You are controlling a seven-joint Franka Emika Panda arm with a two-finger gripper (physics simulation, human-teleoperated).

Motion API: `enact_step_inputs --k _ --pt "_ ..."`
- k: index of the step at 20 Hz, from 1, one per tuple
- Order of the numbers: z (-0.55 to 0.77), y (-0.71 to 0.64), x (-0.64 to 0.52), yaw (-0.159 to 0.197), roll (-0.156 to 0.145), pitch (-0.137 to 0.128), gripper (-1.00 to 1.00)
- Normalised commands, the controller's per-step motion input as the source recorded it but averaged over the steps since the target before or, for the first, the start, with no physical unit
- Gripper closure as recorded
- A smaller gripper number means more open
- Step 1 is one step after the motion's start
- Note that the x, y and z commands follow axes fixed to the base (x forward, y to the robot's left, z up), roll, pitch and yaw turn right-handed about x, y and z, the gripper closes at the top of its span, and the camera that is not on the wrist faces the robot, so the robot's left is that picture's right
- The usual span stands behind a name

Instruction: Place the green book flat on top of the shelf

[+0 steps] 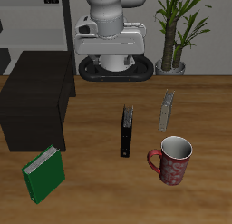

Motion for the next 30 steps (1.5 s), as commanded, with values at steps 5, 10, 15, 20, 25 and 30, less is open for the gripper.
enact_step_inputs --k 5,10,15,20,25,30 --pt "0.19 -0.38 0.31 0.059 -0.055 -0.046 -1.00" --pt "0.19 -0.54 0.44 0.024 -0.033 0.003 -1.00" --pt "0.12 -0.35 0.31 0.018 0.022 0.008 -1.00" --pt "0.20 -0.53 0.42 -0.037 -0.056 -0.018 -1.00" --pt "0.09 -0.24 0.30 -0.017 -0.043 -0.039 -1.00" --pt "0.02 -0.06 0.32 -0.010 0.013 -0.063 -1.00"
